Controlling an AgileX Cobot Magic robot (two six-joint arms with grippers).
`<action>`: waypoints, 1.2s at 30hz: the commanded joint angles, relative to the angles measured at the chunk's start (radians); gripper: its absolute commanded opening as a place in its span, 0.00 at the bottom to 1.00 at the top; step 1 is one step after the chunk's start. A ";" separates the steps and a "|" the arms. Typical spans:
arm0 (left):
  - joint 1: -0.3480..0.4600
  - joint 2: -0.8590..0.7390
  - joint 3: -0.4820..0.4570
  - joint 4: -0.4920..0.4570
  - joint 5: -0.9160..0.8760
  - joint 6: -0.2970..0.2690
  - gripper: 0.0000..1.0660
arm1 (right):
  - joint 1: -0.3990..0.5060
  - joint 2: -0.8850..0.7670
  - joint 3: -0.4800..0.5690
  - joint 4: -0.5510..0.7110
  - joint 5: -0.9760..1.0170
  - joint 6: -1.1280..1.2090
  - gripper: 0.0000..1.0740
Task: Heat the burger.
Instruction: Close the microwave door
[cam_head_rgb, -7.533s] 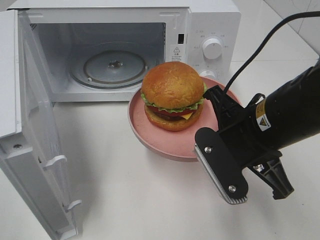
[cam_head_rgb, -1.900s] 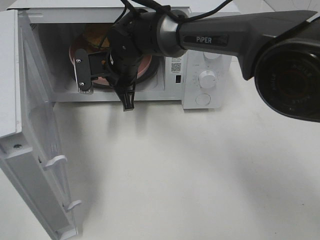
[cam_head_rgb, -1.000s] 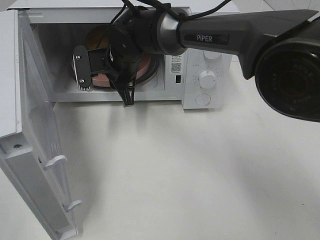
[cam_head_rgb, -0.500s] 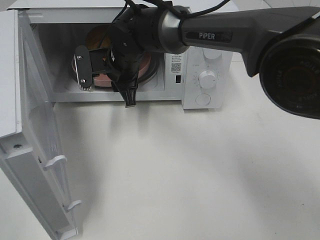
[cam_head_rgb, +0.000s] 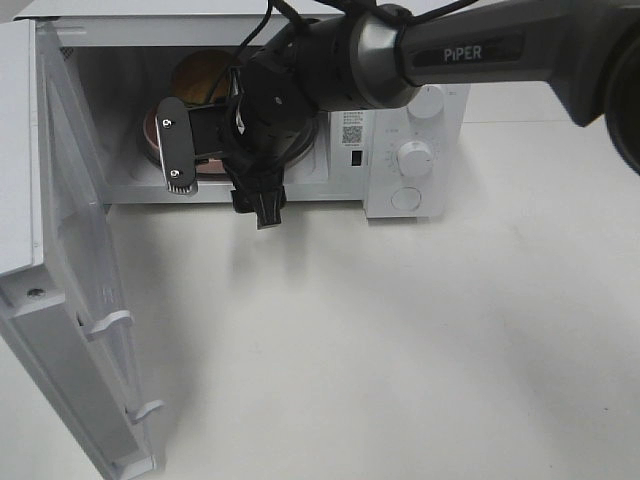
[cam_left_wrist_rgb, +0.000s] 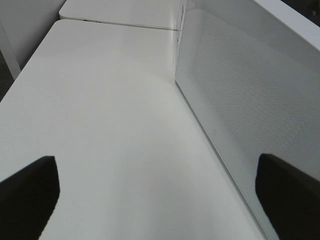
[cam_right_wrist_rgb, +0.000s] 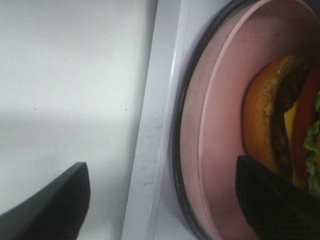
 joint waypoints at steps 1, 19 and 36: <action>-0.005 -0.020 0.004 0.002 -0.007 -0.003 0.94 | -0.004 -0.038 0.037 -0.008 -0.020 0.000 0.73; -0.005 -0.020 0.004 0.002 -0.007 -0.003 0.94 | -0.004 -0.248 0.282 -0.130 -0.065 0.201 0.71; -0.005 -0.020 0.004 0.002 -0.007 -0.004 0.94 | -0.004 -0.457 0.568 -0.101 -0.070 0.470 0.71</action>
